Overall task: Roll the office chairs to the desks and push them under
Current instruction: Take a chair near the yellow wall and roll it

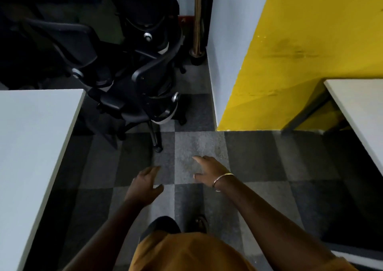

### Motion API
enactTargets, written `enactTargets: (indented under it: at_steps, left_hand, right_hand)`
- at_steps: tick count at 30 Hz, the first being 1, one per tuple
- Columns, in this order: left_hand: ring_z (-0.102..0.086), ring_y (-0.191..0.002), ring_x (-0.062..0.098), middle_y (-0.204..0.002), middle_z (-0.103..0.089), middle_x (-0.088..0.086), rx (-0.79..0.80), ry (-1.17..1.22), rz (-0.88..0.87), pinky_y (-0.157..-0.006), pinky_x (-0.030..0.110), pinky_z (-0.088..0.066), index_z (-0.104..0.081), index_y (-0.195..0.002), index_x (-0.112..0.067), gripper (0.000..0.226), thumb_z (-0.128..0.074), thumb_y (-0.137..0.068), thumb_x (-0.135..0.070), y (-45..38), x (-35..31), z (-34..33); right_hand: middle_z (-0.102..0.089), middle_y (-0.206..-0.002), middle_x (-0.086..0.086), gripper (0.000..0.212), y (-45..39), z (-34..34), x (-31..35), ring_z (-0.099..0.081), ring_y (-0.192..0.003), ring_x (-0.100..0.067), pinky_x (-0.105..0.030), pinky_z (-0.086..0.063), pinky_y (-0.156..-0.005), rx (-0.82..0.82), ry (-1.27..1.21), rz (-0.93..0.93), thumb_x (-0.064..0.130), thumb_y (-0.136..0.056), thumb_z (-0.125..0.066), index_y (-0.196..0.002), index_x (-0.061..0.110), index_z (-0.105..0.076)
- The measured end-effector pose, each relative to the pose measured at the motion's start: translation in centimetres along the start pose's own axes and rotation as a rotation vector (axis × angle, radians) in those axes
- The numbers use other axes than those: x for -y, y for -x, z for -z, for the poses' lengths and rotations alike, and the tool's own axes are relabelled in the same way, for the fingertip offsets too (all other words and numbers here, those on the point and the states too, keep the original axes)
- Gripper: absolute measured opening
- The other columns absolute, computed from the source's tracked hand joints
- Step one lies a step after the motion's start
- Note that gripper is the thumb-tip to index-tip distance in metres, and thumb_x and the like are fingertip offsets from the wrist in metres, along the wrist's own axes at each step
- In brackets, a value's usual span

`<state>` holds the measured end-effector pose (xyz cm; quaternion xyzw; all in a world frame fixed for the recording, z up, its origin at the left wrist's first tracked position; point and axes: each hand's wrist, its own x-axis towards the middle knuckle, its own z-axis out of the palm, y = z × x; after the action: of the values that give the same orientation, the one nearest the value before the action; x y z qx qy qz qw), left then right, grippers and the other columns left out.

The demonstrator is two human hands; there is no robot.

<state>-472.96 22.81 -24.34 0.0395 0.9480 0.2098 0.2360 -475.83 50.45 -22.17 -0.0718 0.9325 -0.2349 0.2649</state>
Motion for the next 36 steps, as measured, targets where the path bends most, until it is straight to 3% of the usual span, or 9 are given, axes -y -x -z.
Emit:
enactTargets:
  at_steps: [6, 11, 15, 18, 21, 24, 28, 33, 36]
  left_hand:
    - [-0.023, -0.154, 0.039, -0.172, -0.011, 0.015, -0.333, 0.093, 0.002, -0.121, 0.055, -0.033, -0.023, -0.165, -0.023, 0.091, -0.076, -0.091, -0.029, -10.3, -0.9, 8.2]
    - [-0.015, -0.156, 0.039, -0.169, -0.016, 0.02, -0.636, 0.053, -0.102, -0.126, 0.055, -0.024, -0.02, -0.164, -0.014, 0.097, -0.078, -0.087, -0.026, -22.6, -0.6, 19.1]
    - [-0.034, -0.148, 0.042, -0.163, -0.032, 0.021, -0.433, -0.003, -0.036, -0.119, 0.054, -0.035, -0.018, -0.163, -0.007, 0.098, -0.076, -0.09, -0.038, -31.8, -0.3, 25.8]
    - [-0.058, -0.123, 0.042, -0.14, -0.054, 0.019, -0.145, -0.072, 0.053, -0.092, 0.049, -0.051, -0.029, -0.153, -0.017, 0.084, -0.076, -0.087, -0.039, -36.3, -1.5, 27.4]
    - [-0.068, -0.1, 0.04, -0.112, -0.067, 0.016, -0.194, -0.135, 0.066, -0.071, 0.042, -0.05, -0.04, -0.134, -0.022, 0.054, -0.072, -0.09, -0.026, -37.9, -2.5, 27.4]
    - [-0.07, -0.096, 0.037, -0.106, -0.07, 0.013, -0.263, -0.168, 0.071, -0.072, 0.043, -0.055, -0.047, -0.131, -0.025, 0.046, -0.066, -0.091, -0.011, -38.3, -2.7, 27.3]
    - [-0.072, -0.095, 0.035, -0.105, -0.071, 0.01, -0.261, -0.152, 0.108, -0.075, 0.043, -0.058, -0.051, -0.133, -0.027, 0.047, -0.067, -0.091, -0.012, -37.8, -2.9, 26.2]
    - [-0.071, -0.093, 0.035, -0.102, -0.07, 0.008, -0.299, -0.167, 0.15, -0.076, 0.042, -0.057, -0.055, -0.121, -0.027, 0.034, -0.064, -0.089, -0.019, -35.4, -2.9, 24.4]
    - [-0.071, -0.087, 0.03, -0.097, -0.071, 0.002, -0.348, -0.149, 0.168, -0.075, 0.041, -0.061, -0.057, -0.114, -0.028, 0.024, -0.061, -0.092, -0.021, -32.9, -2.8, 22.4]
  right_hand:
    - [-0.048, -0.152, -0.011, 0.073, -8.4, 3.9, 0.3, -0.043, -0.14, -0.031, -0.04, -0.04, -0.112, 0.003, 0.056, 0.014, 0.036, -0.096, -0.066, -0.16, 0.022, -0.034]
    - [-0.049, -0.153, -0.011, 0.072, -16.5, 6.9, 1.9, -0.043, -0.141, -0.031, -0.043, -0.041, -0.112, 0.002, 0.052, -0.026, 0.036, -0.096, -0.065, -0.16, 0.023, -0.035]
    - [-0.048, -0.154, -0.009, 0.07, -21.6, 9.4, 4.2, -0.043, -0.142, -0.029, -0.043, -0.041, -0.113, 0.003, 0.031, -0.045, 0.035, -0.096, -0.064, -0.159, 0.024, -0.035]
    - [-0.051, -0.151, -0.009, 0.069, -24.3, 10.5, 4.5, -0.045, -0.14, -0.029, -0.044, -0.042, -0.112, -0.028, 0.012, -0.063, 0.034, -0.095, -0.063, -0.158, 0.024, -0.037]
    - [-0.053, -0.149, -0.01, 0.069, -25.6, 10.7, 4.0, -0.047, -0.138, -0.03, -0.045, -0.045, -0.11, 0.013, 0.014, -0.112, 0.037, -0.095, -0.063, -0.157, 0.023, -0.038]
    - [-0.056, -0.146, -0.009, 0.067, -26.7, 11.3, 3.2, -0.05, -0.135, -0.03, -0.044, -0.046, -0.108, 0.041, 0.041, -0.121, 0.038, -0.095, -0.064, -0.156, 0.023, -0.041]
    - [-0.052, -0.15, -0.011, 0.069, -29.0, 14.0, 2.7, -0.047, -0.137, -0.033, -0.043, -0.044, -0.11, -0.003, 0.045, -0.092, 0.036, -0.094, -0.063, -0.158, 0.023, -0.039]
    - [-0.051, -0.141, -0.004, 0.062, -30.9, 17.9, 4.3, -0.05, -0.128, -0.029, -0.041, -0.049, -0.103, -0.309, 0.033, 0.173, 0.021, -0.087, -0.065, -0.148, 0.018, -0.053]
    - [-0.046, -0.15, -0.002, 0.072, -31.0, 19.7, 5.3, -0.045, -0.135, -0.028, -0.046, -0.047, -0.106, -0.472, 0.125, 0.326, 0.015, -0.08, -0.066, -0.15, 0.021, -0.05]
